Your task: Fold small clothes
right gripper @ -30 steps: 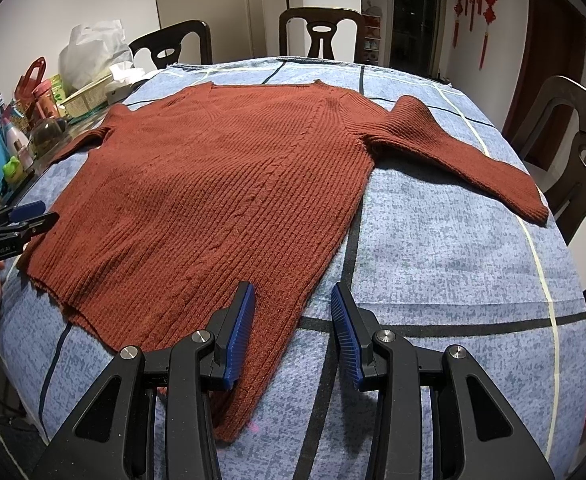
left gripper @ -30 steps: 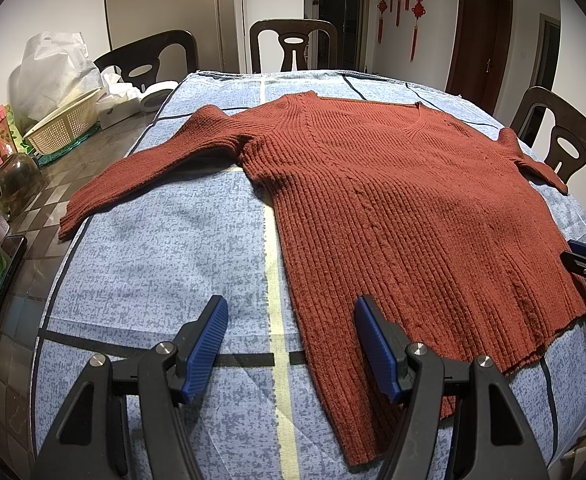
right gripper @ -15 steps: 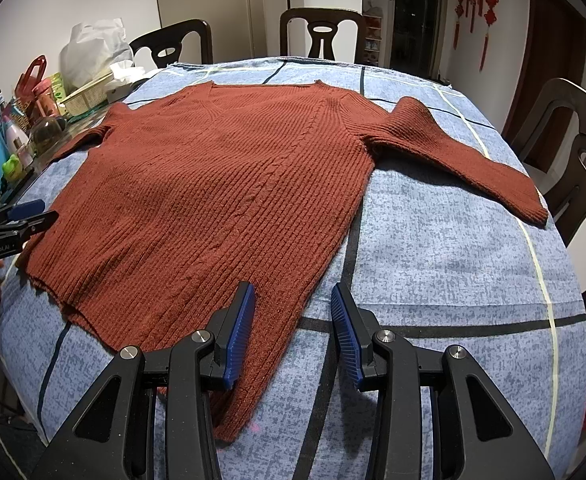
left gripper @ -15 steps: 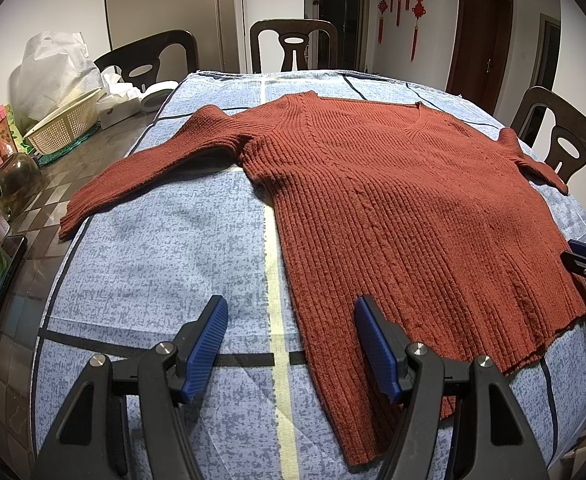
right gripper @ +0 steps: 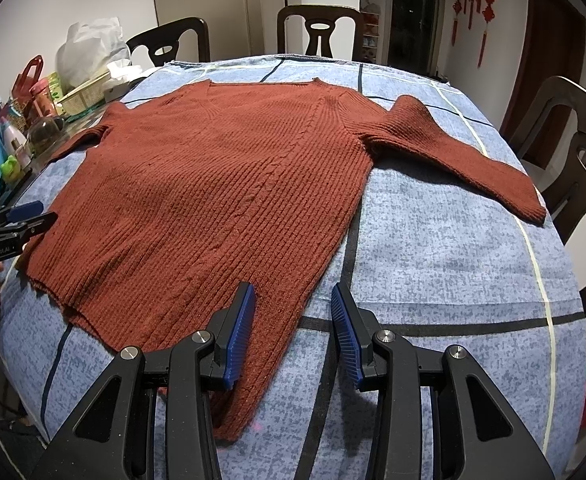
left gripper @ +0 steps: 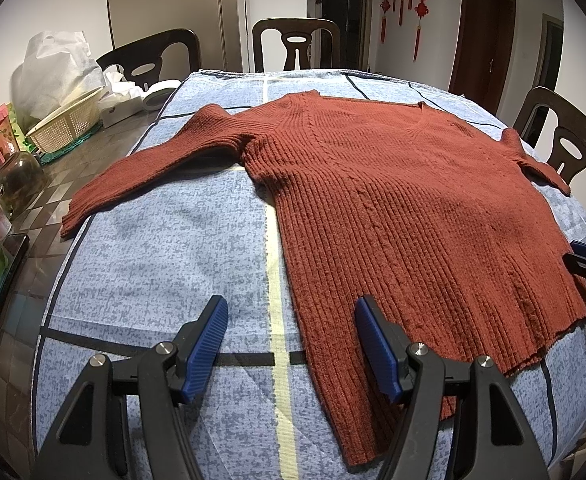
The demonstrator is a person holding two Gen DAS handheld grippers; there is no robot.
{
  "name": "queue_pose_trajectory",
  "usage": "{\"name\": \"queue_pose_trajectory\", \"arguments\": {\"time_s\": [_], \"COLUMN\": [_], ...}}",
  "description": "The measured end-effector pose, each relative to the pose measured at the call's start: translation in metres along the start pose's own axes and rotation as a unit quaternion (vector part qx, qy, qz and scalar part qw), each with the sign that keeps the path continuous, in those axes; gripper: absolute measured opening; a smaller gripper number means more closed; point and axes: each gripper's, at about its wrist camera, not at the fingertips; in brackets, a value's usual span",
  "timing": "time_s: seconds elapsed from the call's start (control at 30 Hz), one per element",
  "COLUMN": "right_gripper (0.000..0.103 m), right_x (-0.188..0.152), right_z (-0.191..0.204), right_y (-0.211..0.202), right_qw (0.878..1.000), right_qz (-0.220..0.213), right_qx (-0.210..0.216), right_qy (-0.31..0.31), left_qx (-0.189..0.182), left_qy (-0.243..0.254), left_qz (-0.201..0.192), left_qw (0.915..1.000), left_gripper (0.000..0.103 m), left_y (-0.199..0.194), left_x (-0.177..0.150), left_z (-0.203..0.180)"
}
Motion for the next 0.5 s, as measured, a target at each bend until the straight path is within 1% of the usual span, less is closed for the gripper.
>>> {"name": "queue_pose_trajectory", "arguments": {"time_s": [0.2,0.5], "right_gripper": [0.041,0.041], "right_x": [0.001,0.002], "right_z": [0.001,0.005], "right_y": [-0.002,-0.013], "right_qw": [1.000,1.000], "right_qz": [0.005,-0.010], "right_qx": [0.000,0.002], "right_qy": [0.003,0.003], "left_qx": [0.005,0.014], "left_qy": [0.002,0.001], "left_qz": [0.003,0.007], "left_qw": [1.0000,0.9999], "left_gripper": [0.070,0.069], "left_y": [0.000,0.000], "left_x": [0.000,0.001], "left_z": [-0.002,-0.004]}}
Point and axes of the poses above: each gripper's, at about its wrist camera, not at the fingertips, and y roughly the way its jaws point, z to its left, x to its top, and after that the axes turned 8 degrees about y, right-handed
